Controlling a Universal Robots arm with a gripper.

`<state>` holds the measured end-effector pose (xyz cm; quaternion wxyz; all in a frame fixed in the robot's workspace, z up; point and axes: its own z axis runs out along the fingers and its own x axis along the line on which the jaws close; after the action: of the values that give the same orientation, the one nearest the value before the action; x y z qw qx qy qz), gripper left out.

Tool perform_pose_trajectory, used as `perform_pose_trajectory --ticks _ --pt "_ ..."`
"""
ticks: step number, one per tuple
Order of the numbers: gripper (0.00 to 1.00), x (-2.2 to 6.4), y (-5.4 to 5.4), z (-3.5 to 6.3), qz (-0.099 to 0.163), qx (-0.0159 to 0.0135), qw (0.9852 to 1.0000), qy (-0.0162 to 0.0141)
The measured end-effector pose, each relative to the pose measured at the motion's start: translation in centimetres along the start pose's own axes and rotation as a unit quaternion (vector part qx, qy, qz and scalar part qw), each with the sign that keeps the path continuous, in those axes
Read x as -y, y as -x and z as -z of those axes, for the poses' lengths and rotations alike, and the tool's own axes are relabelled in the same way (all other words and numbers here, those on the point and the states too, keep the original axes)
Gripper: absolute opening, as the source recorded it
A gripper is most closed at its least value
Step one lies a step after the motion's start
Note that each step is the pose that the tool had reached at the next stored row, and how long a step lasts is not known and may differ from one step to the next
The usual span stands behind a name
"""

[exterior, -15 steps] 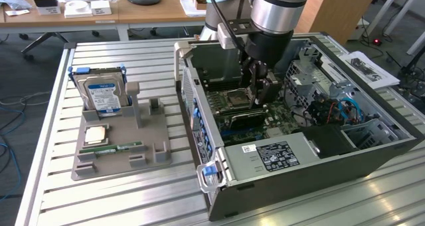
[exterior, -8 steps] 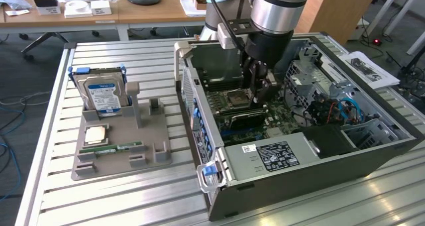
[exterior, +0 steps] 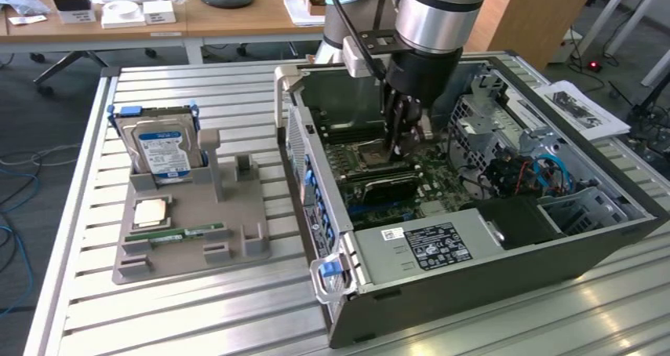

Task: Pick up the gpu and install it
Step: 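Press down on the gpu until it lock into place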

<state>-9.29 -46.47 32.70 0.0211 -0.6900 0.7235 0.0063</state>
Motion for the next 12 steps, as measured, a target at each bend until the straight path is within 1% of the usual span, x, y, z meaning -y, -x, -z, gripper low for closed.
perform_pose_trajectory --ticks 3,5,6,7,12 --pt "0.20 0.00 0.00 0.00 0.000 0.0000 1.0000 0.0000" --pt "0.20 0.00 0.00 0.00 0.000 0.0000 1.0000 0.0000" --pt "0.14 0.00 0.00 0.00 0.000 0.0000 1.0000 0.0000" --pt "0.11 0.00 0.00 0.00 0.000 0.0000 1.0000 0.0000" --pt "0.11 0.00 0.00 0.00 0.000 0.0000 1.0000 0.0000"
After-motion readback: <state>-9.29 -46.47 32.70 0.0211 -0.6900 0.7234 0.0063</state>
